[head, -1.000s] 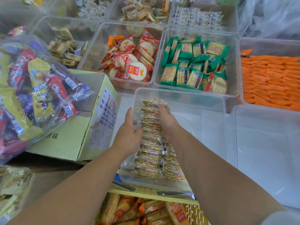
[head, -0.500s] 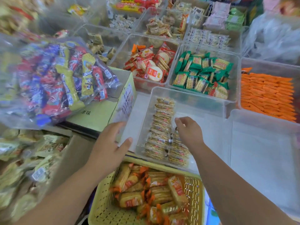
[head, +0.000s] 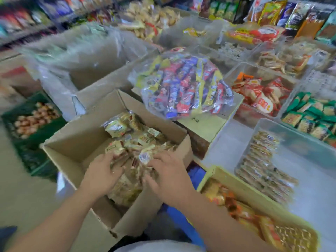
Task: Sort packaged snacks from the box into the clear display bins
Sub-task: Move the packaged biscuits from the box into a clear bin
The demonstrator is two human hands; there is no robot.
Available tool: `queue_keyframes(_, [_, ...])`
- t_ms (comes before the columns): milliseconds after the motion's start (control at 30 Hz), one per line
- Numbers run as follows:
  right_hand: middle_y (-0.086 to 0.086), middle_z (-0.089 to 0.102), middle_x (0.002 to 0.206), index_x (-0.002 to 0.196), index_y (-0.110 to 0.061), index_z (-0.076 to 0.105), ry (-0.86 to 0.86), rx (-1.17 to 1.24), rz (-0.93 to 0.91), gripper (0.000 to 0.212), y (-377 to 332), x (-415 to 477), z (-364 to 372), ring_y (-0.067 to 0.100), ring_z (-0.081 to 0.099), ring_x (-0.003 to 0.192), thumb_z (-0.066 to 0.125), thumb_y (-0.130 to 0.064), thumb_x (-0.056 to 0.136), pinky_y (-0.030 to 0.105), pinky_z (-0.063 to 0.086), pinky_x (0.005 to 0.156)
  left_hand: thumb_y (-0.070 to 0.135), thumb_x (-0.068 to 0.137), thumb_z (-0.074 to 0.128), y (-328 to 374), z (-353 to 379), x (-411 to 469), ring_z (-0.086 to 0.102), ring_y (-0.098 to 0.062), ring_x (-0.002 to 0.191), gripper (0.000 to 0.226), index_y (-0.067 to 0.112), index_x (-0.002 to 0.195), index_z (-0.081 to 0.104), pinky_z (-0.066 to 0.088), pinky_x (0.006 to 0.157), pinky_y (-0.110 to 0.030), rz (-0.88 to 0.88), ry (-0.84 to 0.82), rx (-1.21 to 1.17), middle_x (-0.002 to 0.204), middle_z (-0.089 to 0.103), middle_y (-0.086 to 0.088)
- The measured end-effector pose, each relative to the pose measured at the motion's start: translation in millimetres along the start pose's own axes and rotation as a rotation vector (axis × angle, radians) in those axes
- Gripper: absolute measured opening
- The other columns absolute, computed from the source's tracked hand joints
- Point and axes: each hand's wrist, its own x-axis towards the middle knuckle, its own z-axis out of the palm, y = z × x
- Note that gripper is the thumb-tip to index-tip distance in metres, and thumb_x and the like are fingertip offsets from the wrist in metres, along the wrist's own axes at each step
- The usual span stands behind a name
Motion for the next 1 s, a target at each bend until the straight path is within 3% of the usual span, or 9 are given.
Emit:
queue_keyframes(167, [-0.007,0.064,0.124,0.119,-0.030,0.070,-0.206,-0.194,0.120,0.050,-17.9,24.4,33.8,0.023,0.046,0.131,0.043,-0.062,0.092,0.045,0.026,0.117,0.050,0.093,0.069,-60.0,-18.8,41.8,0.047,-0.028,0.136,0.065,0.022,0.148,0.048,0.038,0.108,-0.035,-0.021,-0.209,-0.011,0.145,0.051,-0.009])
queue_keyframes(233, [-0.012,0.067,0.118,0.113,-0.035,0.072,-0.229,-0.297,0.164,0.052,-23.5,29.1,39.4,0.021,0.051,0.125,0.036,-0.066,0.091,0.045,0.027,0.113,0.053,0.092,0.067,-73.3,-28.5,66.6,0.049,-0.026,0.133,0.068,0.025,0.150,0.043,0.041,0.106,-0.036,0.009,-0.261,-0.025,0.145,0.049,-0.009])
queue_keyframes(333, [-0.018,0.070,0.106,0.107,-0.040,0.074,-0.183,-0.355,0.211,0.043,-26.2,30.4,40.8,0.017,0.058,0.113,0.044,-0.065,0.088,0.038,0.027,0.105,0.056,0.092,0.064,-83.4,-36.1,112.6,0.054,-0.028,0.127,0.070,0.025,0.150,0.041,0.046,0.100,-0.037,0.046,-0.330,0.005,0.146,0.047,-0.009])
queue_keyframes(433, [-0.021,0.067,0.112,0.115,-0.043,0.071,-0.221,-0.367,0.262,0.044,-27.9,29.3,39.9,0.015,0.053,0.119,0.042,-0.064,0.089,0.037,0.024,0.106,0.060,0.091,0.062,-83.6,-30.6,156.3,0.056,-0.032,0.123,0.074,0.018,0.149,0.043,0.049,0.096,-0.038,0.066,-0.406,0.073,0.145,0.049,-0.013])
queue_keyframes(600, [-0.023,0.065,0.105,0.107,-0.041,0.072,-0.226,-0.393,0.337,0.040,-33.0,31.4,41.2,0.012,0.052,0.115,0.044,-0.060,0.085,0.032,0.017,0.110,0.046,0.093,0.068,-76.9,-4.3,190.3,0.060,-0.034,0.121,0.075,0.006,0.151,0.041,0.051,0.091,-0.035,0.020,-0.527,0.026,0.145,0.055,-0.017])
queue_keyframes(733, [-0.020,0.064,0.097,0.099,-0.037,0.073,-0.249,-0.438,0.352,0.039,-33.0,31.9,41.0,0.014,0.053,0.111,0.043,-0.057,0.086,0.034,0.020,0.108,0.040,0.082,0.085,-78.1,14.9,191.0,0.059,-0.036,0.123,0.086,0.005,0.147,0.042,0.048,0.085,-0.034,-0.071,-0.509,-0.017,0.141,0.058,-0.017])
queue_keyframes(800, [-0.019,0.065,0.095,0.097,-0.036,0.074,-0.255,-0.439,0.366,0.039,-34.1,32.5,40.6,0.014,0.053,0.108,0.044,-0.057,0.085,0.035,0.024,0.107,0.043,0.074,0.091,-76.7,16.7,189.4,0.065,-0.033,0.108,0.080,0.004,0.132,0.053,0.052,0.077,-0.032,-0.040,-0.485,0.052,0.125,0.064,-0.015])
queue_keyframes(900, [-0.019,0.066,0.095,0.095,-0.036,0.074,-0.253,-0.439,0.379,0.038,-34.9,33.3,40.1,0.013,0.053,0.105,0.044,-0.057,0.084,0.035,0.026,0.105,0.037,0.075,0.090,-71.2,14.5,188.6,0.065,-0.022,0.079,0.043,0.011,0.088,0.058,0.056,0.067,-0.032,0.085,-0.454,0.164,0.092,0.067,-0.004])
queue_keyframes(1000, [-0.019,0.065,0.094,0.094,-0.035,0.074,-0.259,-0.458,0.383,0.039,-35.6,34.2,40.1,0.013,0.052,0.104,0.043,-0.057,0.084,0.034,0.025,0.105,0.027,0.079,0.083,-64.1,7.3,190.2,0.058,-0.020,0.077,0.033,0.013,0.076,0.054,0.049,0.063,-0.033,0.320,-0.330,0.276,0.090,0.059,-0.005])
